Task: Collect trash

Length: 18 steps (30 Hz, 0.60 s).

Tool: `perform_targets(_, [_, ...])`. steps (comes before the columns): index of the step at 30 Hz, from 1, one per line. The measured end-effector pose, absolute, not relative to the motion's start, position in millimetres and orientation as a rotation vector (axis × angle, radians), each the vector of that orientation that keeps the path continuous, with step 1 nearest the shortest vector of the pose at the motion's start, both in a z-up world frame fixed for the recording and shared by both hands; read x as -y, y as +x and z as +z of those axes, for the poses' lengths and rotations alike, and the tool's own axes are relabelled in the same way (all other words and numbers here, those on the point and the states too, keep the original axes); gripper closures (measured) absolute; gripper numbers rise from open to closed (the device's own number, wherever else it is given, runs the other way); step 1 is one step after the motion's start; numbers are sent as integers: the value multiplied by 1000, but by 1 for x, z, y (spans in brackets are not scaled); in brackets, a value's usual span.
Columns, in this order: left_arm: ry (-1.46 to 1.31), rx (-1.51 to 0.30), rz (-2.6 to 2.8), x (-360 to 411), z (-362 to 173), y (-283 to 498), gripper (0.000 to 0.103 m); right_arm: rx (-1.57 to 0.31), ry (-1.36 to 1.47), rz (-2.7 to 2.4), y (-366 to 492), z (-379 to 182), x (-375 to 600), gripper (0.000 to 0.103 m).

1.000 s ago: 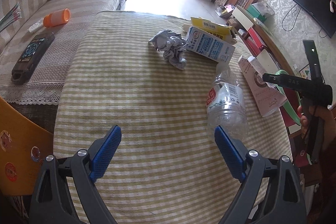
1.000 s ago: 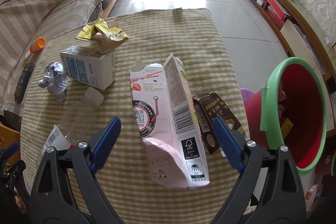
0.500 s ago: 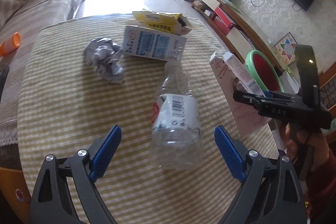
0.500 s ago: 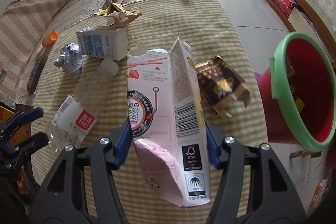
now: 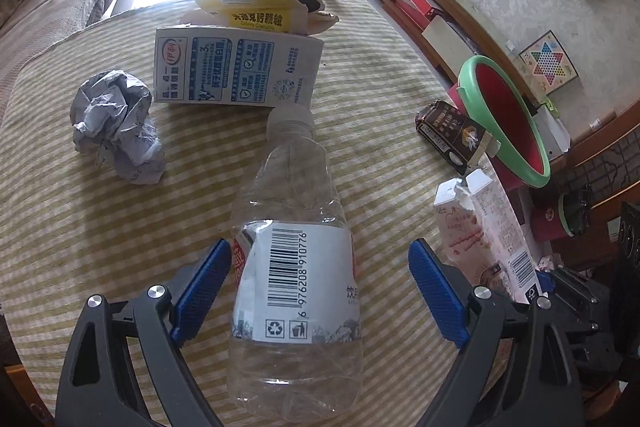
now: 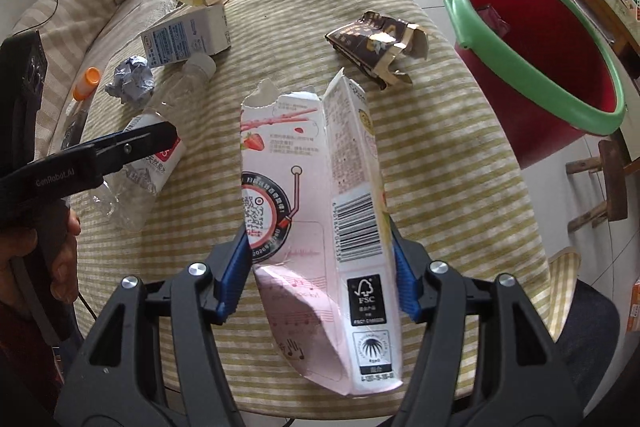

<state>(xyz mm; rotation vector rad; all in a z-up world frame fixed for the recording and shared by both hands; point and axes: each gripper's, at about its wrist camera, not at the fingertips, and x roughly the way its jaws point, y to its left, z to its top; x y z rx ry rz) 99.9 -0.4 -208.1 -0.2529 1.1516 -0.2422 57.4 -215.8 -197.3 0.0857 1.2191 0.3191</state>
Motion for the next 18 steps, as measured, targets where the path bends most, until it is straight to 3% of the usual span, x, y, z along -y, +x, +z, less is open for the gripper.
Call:
perform_targets(6, [-298,-1187,-254,-9,-231,107,21,-1250,91,260,56,-209,213,29])
perform_targets(8, [-262,-1188,-248,-8,-230,106,30,-1267,143,233,55,-212,217,28])
perform_targets(10, [-238,-1197,-236,-9,-229,107,47,-1273,191,217,57,-216,220,27])
perform_targets(18, [-418,-1190,-230,-31,-227,98,49,-1213,246,216,57,-208,226,26])
